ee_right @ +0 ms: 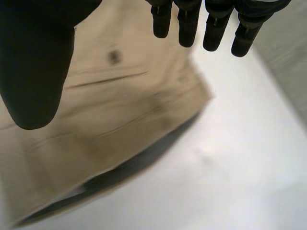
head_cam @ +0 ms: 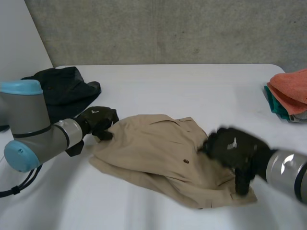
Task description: Fold the laundry.
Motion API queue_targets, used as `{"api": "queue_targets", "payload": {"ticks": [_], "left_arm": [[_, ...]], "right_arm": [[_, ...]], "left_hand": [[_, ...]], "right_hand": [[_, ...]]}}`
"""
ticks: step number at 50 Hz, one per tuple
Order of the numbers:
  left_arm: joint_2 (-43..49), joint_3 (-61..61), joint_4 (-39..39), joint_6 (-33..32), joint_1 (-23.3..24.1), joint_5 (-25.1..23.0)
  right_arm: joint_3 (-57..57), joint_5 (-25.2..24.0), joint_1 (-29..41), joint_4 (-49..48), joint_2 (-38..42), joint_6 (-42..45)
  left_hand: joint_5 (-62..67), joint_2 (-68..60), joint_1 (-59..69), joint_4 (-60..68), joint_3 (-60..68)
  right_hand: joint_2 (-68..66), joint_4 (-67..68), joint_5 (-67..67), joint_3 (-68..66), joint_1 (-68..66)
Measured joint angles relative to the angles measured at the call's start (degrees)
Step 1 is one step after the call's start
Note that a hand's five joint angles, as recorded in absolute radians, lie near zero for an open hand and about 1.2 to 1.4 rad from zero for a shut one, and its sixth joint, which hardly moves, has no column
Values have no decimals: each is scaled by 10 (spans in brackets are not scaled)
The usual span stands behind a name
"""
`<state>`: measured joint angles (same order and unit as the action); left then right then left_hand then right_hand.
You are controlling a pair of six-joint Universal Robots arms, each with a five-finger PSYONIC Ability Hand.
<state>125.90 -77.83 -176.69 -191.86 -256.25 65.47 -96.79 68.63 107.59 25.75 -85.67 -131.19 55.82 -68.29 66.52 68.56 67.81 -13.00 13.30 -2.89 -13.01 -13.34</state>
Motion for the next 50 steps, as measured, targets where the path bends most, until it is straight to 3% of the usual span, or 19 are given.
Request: {"api": "queue_targets", "payload": {"ticks": [6,17,21,23,27,30,42,50], "left_arm": [[-41,-20,-4,-2,9,2],[-67,-15,-19,-5,22,9],[-65,-4,-32,-6,25,11],[-63,2,-39,-6,26,12],[-58,26,-72,-6,29,20],[-51,54,-103,-9,31,30],[-38,242,-314,-37,43,113],[-80,234,-443,-34,62,148]], "right_arm": [[142,5,9,-14,69,-41],[448,16,63,-32,375,-146],[511,6,72,-41,464,-173],[530,4,73,-46,492,-178],[579,4,75,-80,543,-187],[610,20,74,-145,546,-203],[629,123,72,-520,396,-281],[584,134,72,-579,336,-284]], "left_hand": [[0,0,0,0,0],[0,-2,0,0,2],[0,-2,0,0,2],[0,-2,0,0,2],[0,-2,0,1,2],[0,-2,0,1,3],[0,-3,0,1,6],[0,-3,0,3,6]], "right_hand": [[7,-10,2,7,3],[7,-10,2,7,3],[-3,0,-8,-4,-5],[-98,95,-104,-99,-95],[-475,458,-443,-464,-460],[-540,547,-526,-546,-516],[-540,552,-532,-549,-517],[-540,552,-540,-549,-517]]}}
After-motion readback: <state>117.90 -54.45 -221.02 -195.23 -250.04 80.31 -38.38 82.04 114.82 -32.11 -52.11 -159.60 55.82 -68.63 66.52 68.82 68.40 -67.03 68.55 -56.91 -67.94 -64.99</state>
